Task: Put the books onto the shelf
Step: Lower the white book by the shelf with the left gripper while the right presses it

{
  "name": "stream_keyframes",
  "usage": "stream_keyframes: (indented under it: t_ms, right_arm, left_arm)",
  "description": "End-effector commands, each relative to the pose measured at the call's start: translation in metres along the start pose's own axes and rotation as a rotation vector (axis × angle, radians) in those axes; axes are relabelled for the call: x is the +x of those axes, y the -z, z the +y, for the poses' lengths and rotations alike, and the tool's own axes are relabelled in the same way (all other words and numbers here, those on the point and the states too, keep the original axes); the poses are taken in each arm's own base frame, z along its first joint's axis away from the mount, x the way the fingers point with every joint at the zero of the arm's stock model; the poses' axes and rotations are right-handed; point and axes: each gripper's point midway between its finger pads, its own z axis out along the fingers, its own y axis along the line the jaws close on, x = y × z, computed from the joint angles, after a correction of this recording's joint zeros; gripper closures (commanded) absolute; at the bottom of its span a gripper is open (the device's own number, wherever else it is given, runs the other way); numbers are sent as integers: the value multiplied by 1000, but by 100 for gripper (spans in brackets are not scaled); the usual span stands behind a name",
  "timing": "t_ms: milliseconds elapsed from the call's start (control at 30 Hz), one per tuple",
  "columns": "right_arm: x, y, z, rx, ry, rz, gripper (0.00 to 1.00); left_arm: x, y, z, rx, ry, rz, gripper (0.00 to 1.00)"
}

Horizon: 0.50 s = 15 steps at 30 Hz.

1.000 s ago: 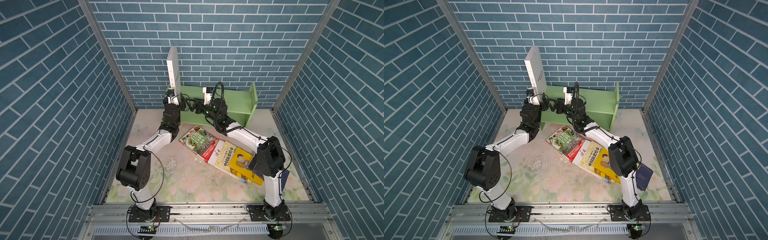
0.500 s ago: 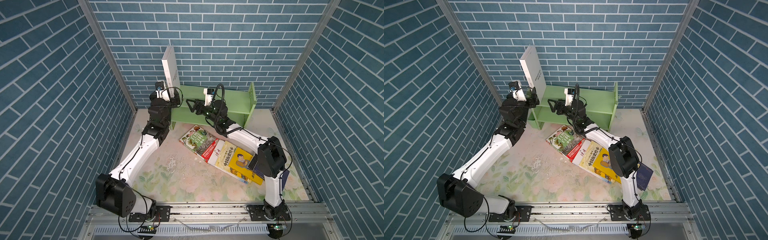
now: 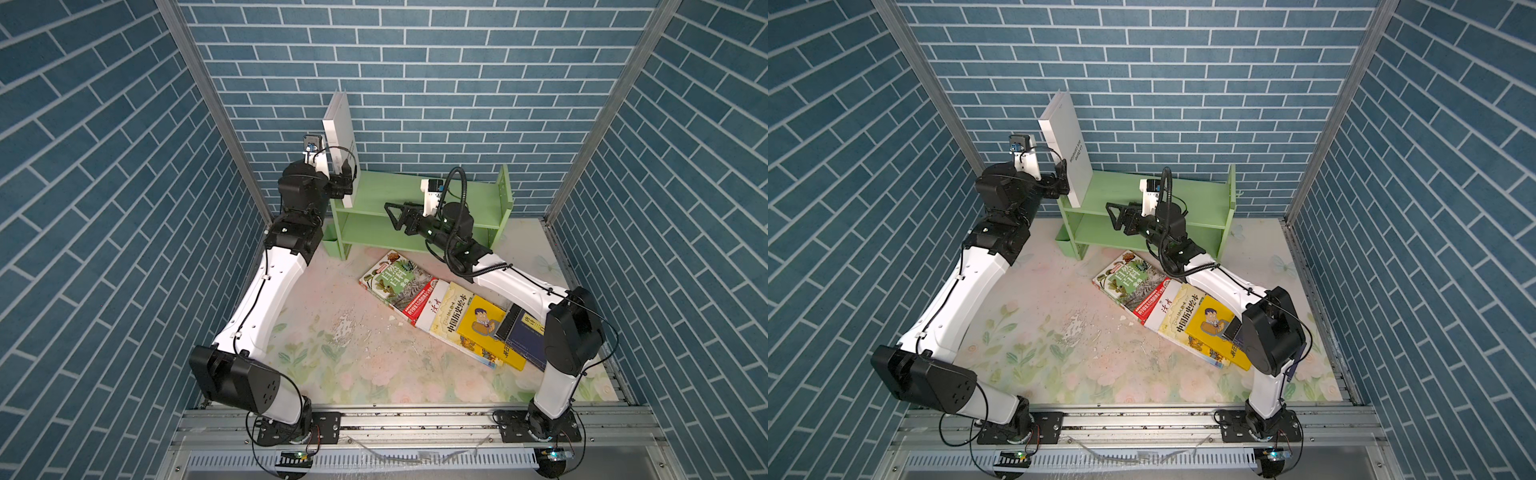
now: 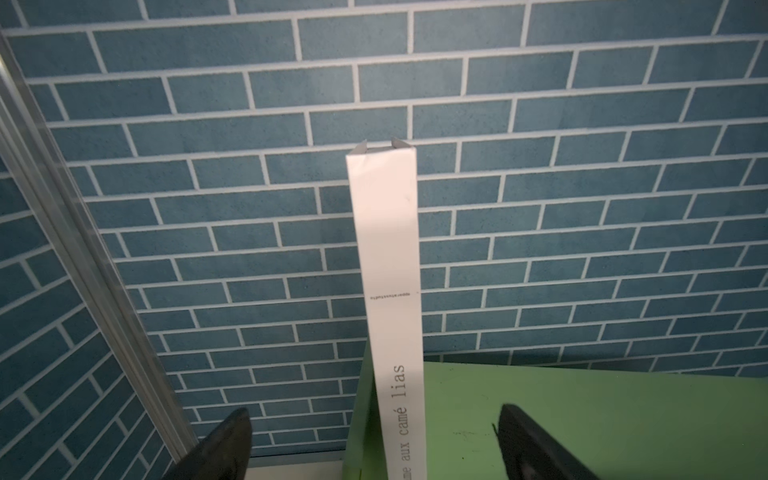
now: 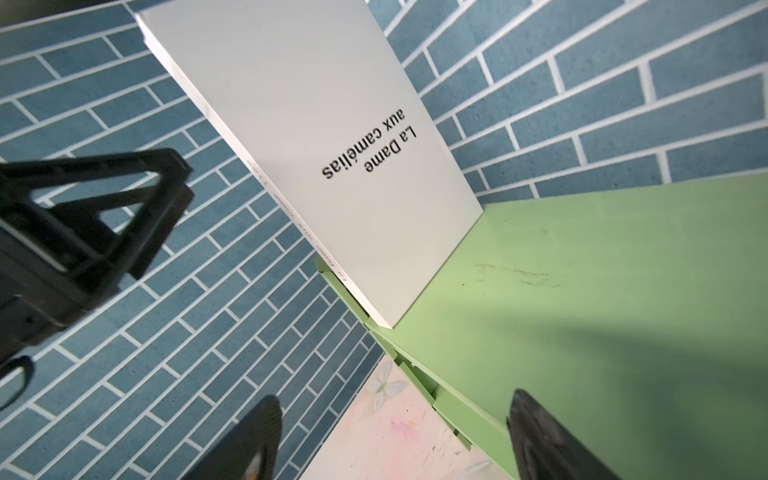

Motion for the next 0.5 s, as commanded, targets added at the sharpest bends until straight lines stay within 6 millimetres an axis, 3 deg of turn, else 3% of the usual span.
stream_keyframes:
  t_ms: [0, 267, 467]
  right_arm:
    - [-3, 13, 2, 12, 44, 6, 14]
    - [-3, 35, 8, 10, 30, 12, 14]
    - [-6, 46, 10, 21, 33, 6, 14]
  left_arm:
    - [9, -10, -4, 58, 39, 7, 7]
    - [16, -32, -6, 86, 86, -39, 11]
    - [20, -40, -10, 109, 111, -94, 21]
